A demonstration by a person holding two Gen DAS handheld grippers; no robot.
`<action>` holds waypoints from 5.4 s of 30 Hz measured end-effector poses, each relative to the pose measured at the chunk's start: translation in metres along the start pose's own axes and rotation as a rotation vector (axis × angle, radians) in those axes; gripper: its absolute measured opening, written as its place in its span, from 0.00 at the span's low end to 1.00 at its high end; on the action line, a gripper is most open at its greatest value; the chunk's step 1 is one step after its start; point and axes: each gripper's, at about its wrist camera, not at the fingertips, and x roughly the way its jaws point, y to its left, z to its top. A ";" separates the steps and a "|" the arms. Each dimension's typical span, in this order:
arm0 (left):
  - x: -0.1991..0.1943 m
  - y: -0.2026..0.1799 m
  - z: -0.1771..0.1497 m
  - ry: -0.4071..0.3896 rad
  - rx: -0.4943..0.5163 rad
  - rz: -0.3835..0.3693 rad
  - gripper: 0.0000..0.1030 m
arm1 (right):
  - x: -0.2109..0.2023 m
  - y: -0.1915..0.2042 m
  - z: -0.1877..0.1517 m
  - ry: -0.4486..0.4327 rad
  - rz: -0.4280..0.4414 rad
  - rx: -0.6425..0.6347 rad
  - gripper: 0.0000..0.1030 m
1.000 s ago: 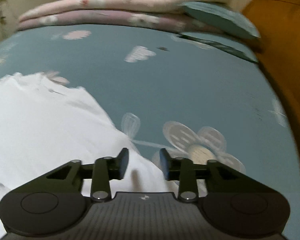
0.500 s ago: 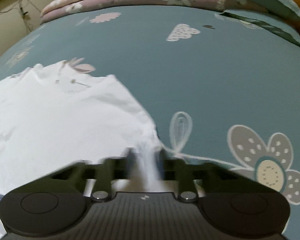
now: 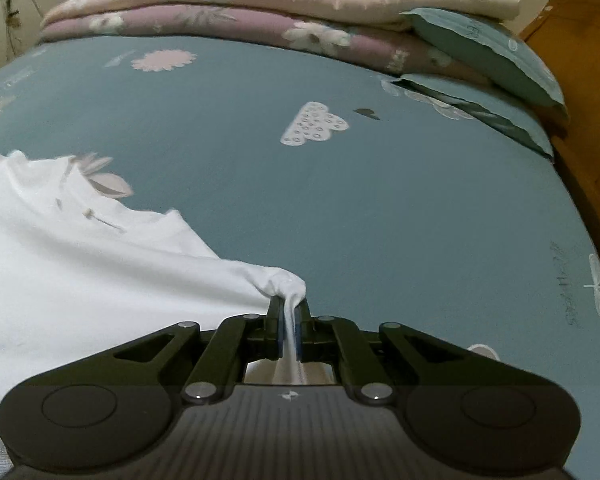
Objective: Fold clothes
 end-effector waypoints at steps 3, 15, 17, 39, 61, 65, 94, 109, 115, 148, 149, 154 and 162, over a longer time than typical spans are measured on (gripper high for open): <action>0.002 0.005 0.008 -0.006 0.001 -0.029 0.82 | 0.019 0.004 -0.003 0.088 -0.008 -0.012 0.09; 0.032 0.041 0.037 -0.001 0.014 -0.152 0.83 | 0.014 0.031 0.040 -0.010 0.104 -0.126 0.33; 0.037 0.044 0.035 -0.005 0.034 -0.156 0.83 | 0.033 0.044 0.044 0.018 0.123 -0.171 0.33; 0.032 0.071 0.027 -0.069 -0.019 -0.174 0.83 | 0.082 0.090 0.063 0.035 0.060 -0.270 0.11; -0.029 0.126 0.044 -0.234 -0.104 -0.012 0.83 | -0.087 0.209 0.167 -0.064 0.028 -0.506 0.31; -0.039 0.128 0.045 -0.260 -0.101 -0.016 0.87 | -0.100 0.228 0.171 -0.049 0.005 -0.550 0.31; -0.045 0.113 0.042 -0.266 -0.058 -0.083 0.87 | -0.192 0.226 0.150 -0.003 -0.132 -0.549 0.34; -0.046 0.128 0.039 -0.265 -0.075 -0.063 0.87 | -0.148 0.240 0.163 -0.028 0.018 -0.495 0.34; -0.040 0.148 0.040 -0.258 -0.117 -0.038 0.87 | -0.044 0.261 0.163 0.031 0.148 -0.468 0.34; 0.000 0.159 0.029 -0.157 -0.133 -0.032 0.87 | 0.118 0.253 0.154 0.046 0.203 -0.351 0.21; -0.002 0.160 0.029 -0.161 -0.135 -0.031 0.87 | 0.117 0.256 0.153 0.042 0.184 -0.349 0.24; -0.012 0.167 0.030 -0.192 -0.153 -0.019 0.87 | 0.077 0.262 0.155 0.000 0.134 -0.282 0.43; -0.032 0.200 0.030 -0.225 -0.233 0.116 0.87 | 0.077 0.329 0.135 0.107 0.280 -0.322 0.48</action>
